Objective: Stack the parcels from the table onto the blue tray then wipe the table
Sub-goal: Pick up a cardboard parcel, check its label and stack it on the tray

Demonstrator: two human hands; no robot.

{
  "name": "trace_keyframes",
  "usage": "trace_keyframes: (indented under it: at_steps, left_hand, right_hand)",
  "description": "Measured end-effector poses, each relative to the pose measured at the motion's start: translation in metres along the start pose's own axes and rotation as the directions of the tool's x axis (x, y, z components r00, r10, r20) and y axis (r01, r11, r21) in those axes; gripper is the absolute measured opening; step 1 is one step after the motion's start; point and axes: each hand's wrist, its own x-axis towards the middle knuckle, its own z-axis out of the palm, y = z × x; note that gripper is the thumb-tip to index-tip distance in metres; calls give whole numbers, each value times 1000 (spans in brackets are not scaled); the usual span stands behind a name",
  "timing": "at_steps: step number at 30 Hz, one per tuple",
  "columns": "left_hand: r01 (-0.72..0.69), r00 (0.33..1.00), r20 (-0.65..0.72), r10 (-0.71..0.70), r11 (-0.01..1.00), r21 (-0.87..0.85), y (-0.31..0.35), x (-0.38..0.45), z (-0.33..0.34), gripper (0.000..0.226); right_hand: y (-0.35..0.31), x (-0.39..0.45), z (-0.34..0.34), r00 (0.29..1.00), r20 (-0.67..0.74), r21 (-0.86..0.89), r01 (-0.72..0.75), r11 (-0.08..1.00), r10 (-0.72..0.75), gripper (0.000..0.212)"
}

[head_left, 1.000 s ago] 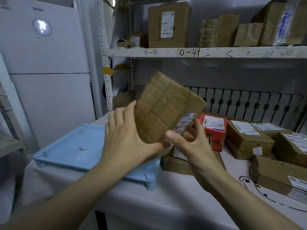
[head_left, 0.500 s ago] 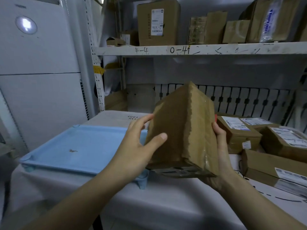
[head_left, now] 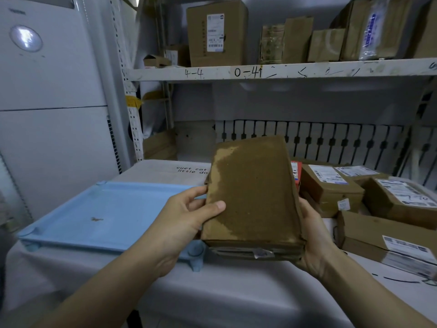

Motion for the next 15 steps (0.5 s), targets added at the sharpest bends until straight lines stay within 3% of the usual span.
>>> trace_keyframes:
  at_steps: [2,4,5,7,9,12,15]
  left_hand:
    - [-20,1000,4,20,1000,-13,-3,1,0,39]
    - [-134,989,-38,141,980,149,-9,3,0,43]
    - [-232,963,-53,264,913,336,-13,4,-1,46]
    - [-412,853,11,522,659,630,-17,2,-1,47]
    - [-500,800,120,589,542,675,-18,0,3,38]
    - [-491,828,177,533,536,687,-18,-2,9,58]
    - [-485,851,157,501,636,601,-14,-1,8,81]
  right_hand:
    - [0,-1,2,1000,-7,-5,0,1000,0,39]
    - [1,-1,3,1000,-27,-4,16,1000,-16,40]
    - [2,0,3,999,-36,-7,24,1000,-25,40]
    - [4,-1,7,998,-51,-23,25,999,-26,43]
    - [5,-1,12,999,-53,-24,-6,1000,5,47]
    - [6,-4,19,999,-24,29,-39,999,40,54]
    - [5,-8,29,1000,-5,78,-6,997,6,50]
